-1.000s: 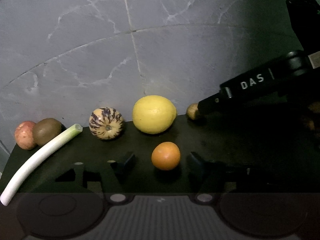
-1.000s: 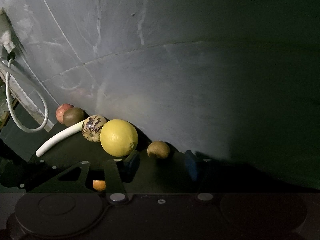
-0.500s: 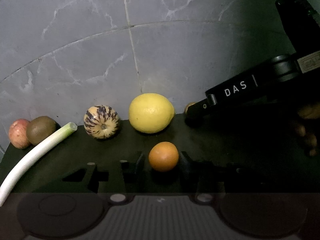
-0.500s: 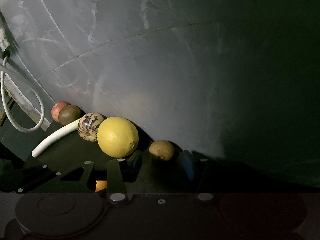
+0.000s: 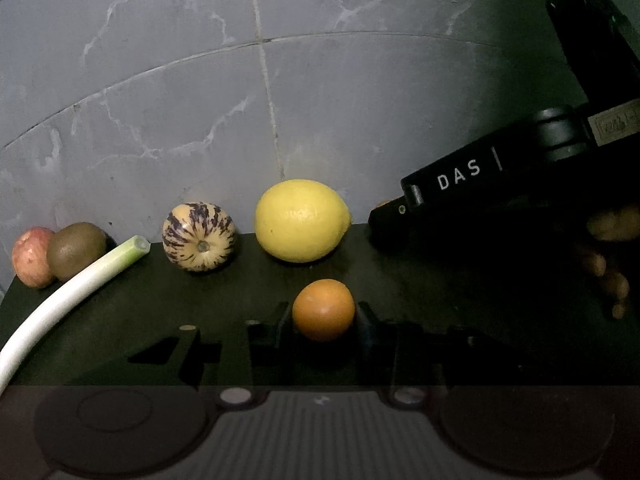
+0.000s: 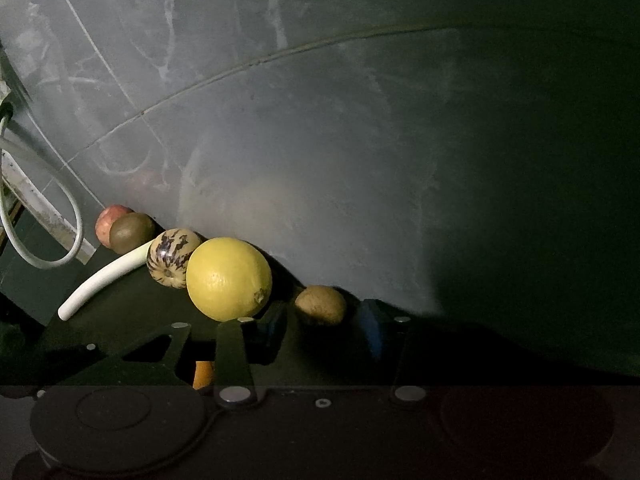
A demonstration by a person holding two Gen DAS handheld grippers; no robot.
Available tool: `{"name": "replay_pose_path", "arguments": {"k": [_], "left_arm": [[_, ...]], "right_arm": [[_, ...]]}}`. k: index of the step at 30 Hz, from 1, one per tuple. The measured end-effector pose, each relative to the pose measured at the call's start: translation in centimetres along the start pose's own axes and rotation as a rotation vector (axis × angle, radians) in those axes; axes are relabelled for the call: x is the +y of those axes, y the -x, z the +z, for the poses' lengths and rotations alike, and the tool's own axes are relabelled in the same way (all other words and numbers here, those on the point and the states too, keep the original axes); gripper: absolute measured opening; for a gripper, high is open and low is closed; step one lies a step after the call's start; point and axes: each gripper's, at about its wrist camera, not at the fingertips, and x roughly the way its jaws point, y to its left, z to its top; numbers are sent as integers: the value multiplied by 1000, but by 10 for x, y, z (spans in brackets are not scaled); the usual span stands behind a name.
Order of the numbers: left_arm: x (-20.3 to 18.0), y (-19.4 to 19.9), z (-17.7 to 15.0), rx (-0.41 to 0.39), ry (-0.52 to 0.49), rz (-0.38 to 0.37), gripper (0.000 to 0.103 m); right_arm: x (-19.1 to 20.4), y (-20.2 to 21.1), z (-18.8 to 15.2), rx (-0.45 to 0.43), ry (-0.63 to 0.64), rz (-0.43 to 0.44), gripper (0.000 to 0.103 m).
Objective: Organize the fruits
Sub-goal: 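Grasp the tangerine with the left tool while the right tool grasps a small brown fruit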
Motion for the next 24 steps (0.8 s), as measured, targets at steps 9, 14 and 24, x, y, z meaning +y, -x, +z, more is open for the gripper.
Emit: {"name": "replay_pose_path", "arguments": {"k": [9,14,24], "left_arm": [[0,2,-3,-4,42,8,36],[-2,7,-5,10,79,36,36],[2,39,-11,-5,223,98,35]], "right_arm": [[-4,-1,-2,-6,-12,26,31],[-10,7,-6,-9,9,41,31],[-8,35,-12,-24,59,67,31]]}}
